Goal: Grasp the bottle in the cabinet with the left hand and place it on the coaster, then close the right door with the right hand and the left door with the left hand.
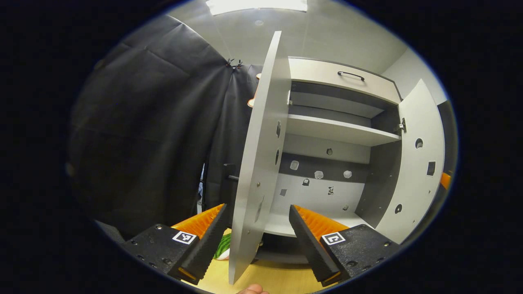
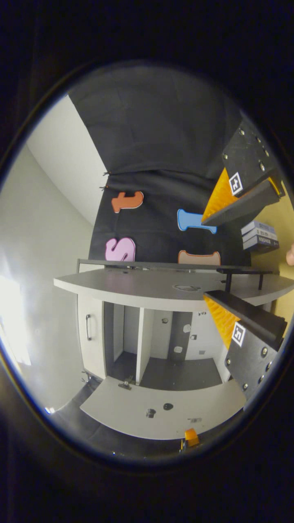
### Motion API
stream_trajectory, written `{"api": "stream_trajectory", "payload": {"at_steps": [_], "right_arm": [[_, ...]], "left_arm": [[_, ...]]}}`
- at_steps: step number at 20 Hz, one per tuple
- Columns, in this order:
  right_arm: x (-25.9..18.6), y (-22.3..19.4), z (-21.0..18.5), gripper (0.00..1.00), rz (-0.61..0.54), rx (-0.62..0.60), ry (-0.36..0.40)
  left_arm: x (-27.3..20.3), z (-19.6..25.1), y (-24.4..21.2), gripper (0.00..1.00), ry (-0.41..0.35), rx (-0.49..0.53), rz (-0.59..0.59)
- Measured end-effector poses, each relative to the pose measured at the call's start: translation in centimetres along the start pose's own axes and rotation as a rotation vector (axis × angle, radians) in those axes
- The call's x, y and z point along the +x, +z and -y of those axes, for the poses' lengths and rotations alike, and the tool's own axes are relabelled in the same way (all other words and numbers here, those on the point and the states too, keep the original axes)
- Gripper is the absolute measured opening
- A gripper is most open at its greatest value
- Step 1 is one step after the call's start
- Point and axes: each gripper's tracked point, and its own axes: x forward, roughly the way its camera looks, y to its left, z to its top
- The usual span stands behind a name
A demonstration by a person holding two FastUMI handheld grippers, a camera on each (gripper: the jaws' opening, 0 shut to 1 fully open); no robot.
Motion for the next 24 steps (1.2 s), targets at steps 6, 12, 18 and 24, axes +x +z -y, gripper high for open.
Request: {"api": "stream_trajectory", "payload": {"at_steps": [6, 12, 18, 24], "right_arm": [[0.6, -0.7, -1.7, 0.97, -0.007, 0.035, 0.071], [1.5, -0.7, -6.5, 0.97, -0.014, 0.052, 0.142], [1.2, -1.7, -14.7, 0.98, -0.066, 0.114, 0.361], [0.5, -1.1, -19.2, 0.98, -0.053, 0.114, 0.47]], "left_arm": [[-0.3, -1.1, 0.1, 0.95, 0.021, 0.004, 0.007], [-0.1, -2.3, 0.5, 0.95, 0.046, 0.009, 0.02], [0.1, -3.2, 0.5, 0.92, 0.077, 0.024, 0.024], [0.5, -3.5, 0.0, 0.96, 0.104, 0.042, 0.032]]}}
